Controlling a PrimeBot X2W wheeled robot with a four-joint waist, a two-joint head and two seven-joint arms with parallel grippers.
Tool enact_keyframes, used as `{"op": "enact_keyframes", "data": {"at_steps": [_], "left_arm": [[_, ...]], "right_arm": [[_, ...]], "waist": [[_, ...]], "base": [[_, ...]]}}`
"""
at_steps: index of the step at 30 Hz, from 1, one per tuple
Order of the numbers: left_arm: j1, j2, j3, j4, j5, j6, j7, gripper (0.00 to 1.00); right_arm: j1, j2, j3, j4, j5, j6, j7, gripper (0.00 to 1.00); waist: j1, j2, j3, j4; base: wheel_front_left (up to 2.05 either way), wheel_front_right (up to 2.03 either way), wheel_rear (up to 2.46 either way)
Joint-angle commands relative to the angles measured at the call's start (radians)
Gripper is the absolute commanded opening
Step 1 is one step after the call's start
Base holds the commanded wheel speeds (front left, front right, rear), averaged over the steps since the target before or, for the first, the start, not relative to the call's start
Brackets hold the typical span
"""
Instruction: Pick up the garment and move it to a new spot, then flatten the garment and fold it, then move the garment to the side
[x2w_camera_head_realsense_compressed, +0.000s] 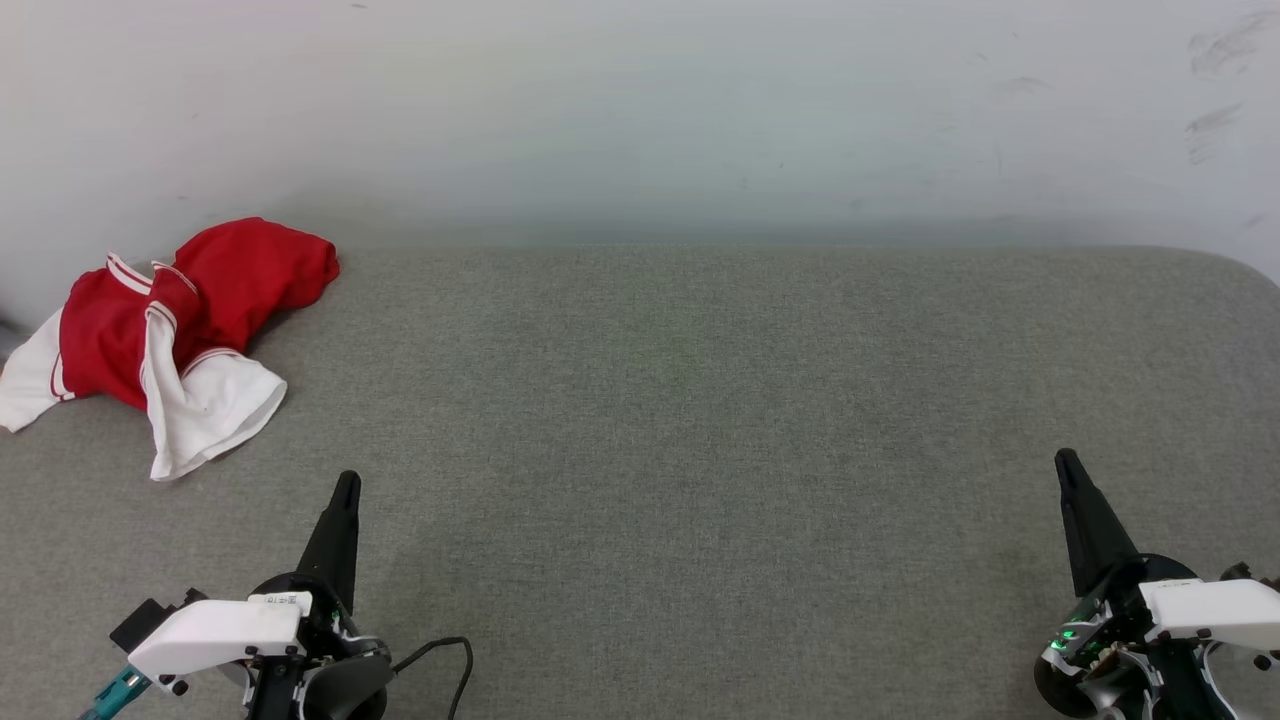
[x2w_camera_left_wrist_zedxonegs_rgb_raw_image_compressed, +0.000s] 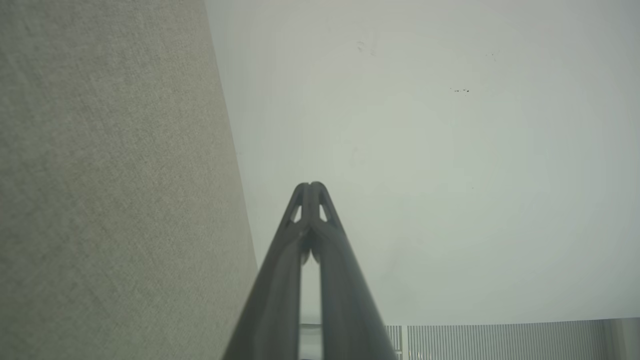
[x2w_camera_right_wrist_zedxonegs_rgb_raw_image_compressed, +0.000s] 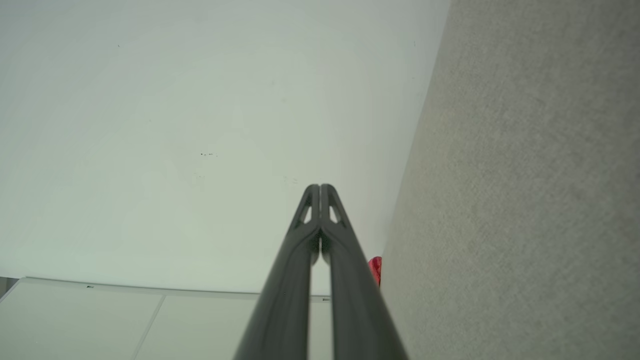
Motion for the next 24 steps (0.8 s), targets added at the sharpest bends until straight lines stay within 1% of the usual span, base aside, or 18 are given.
{"op": "enact_keyframes", "data": {"at_steps": [1,22,23,24], "left_arm": [[-0.008,-0.001,0.003,0.001,0.006,-0.002,0.004,0.00],[-0.008,-0.002,0.005,0.001,0.008,-0.002,0.004,0.00],[0.001,-0.002,0.002,0.003,0.001,0.000,0.003,1.00],[0.005,-0.003,0.000,0.010,0.000,0.000,0.003,1.00]], "right_arm": [[-0.010,0.003,-0.001,0.001,-0.005,0.000,0.003,0.00],[-0.010,0.005,-0.004,0.001,-0.006,0.000,0.006,0.00],[0.001,0.002,-0.002,0.003,-0.003,0.000,0.001,1.00],[0.007,0.002,-0.002,0.010,-0.003,0.000,0.001,1.00]], "waist": [[0.0000,0.0000,0.000,0.000],[0.0000,0.0000,0.000,0.000],[0.0000,0.0000,0.000,0.000],[0.0000,0.0000,0.000,0.000]], "base": [[0.00,0.00,0.00],[0.00,0.00,0.00],[0.00,0.00,0.00],[0.00,0.00,0.00]]}}
